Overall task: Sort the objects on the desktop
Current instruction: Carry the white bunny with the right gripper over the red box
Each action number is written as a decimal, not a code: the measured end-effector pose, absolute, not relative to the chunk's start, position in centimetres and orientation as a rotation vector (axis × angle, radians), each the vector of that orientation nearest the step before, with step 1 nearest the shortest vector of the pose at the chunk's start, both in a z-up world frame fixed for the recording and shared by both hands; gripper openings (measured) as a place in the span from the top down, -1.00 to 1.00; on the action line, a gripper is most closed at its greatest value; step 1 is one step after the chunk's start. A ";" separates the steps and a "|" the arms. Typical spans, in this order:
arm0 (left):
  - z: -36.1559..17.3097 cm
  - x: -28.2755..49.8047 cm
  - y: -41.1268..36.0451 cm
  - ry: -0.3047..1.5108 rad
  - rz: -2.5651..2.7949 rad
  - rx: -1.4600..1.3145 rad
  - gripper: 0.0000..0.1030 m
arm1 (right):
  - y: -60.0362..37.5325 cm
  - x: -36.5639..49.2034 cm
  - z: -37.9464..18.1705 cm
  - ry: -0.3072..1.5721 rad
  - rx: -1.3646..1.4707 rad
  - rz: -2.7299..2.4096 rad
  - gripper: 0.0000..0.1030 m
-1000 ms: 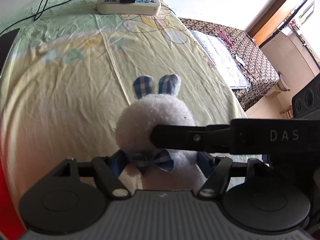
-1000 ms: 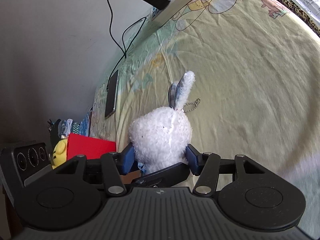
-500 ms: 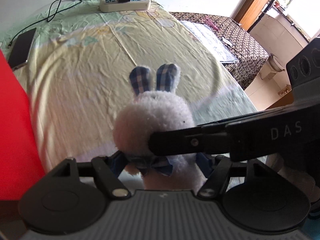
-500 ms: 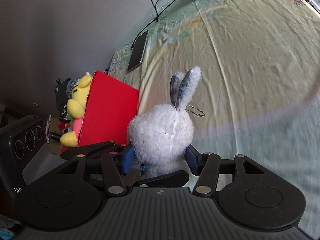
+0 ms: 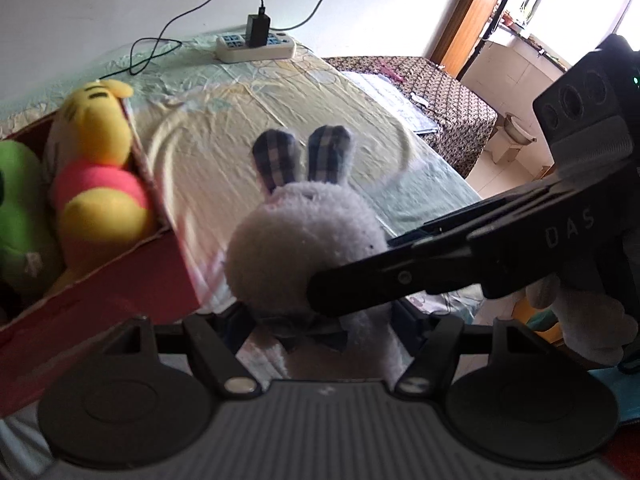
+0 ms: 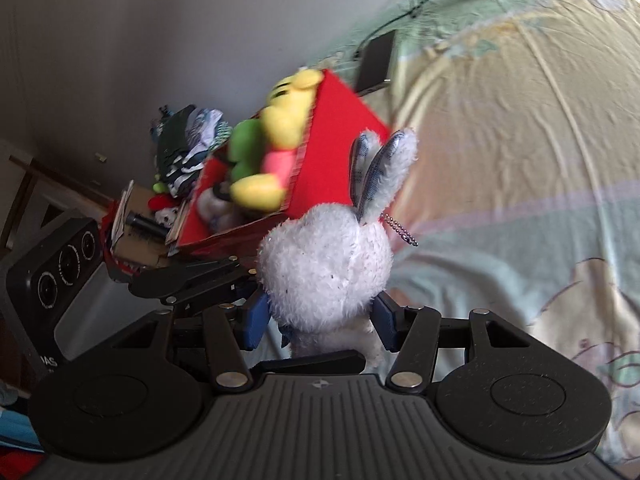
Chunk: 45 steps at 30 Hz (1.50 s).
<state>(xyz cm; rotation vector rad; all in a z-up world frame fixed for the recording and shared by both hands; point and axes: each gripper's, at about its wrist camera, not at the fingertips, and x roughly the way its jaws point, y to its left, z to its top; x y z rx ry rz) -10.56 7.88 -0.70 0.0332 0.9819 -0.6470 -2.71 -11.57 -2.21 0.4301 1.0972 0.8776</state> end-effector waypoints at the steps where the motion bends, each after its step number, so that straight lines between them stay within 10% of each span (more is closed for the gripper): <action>1: -0.2 -10.9 8.9 0.969 -0.646 0.022 -0.37 | -10.7 -3.2 -1.7 1.082 0.419 0.891 -0.10; 19: 5.5 -12.9 24.4 0.736 -0.427 -0.058 -0.37 | 4.2 -4.6 4.5 0.848 0.302 1.090 -0.10; 45: -2.2 -1.5 31.0 0.867 -0.298 -0.268 -0.40 | 13.8 3.7 -1.4 0.964 0.168 0.931 -0.06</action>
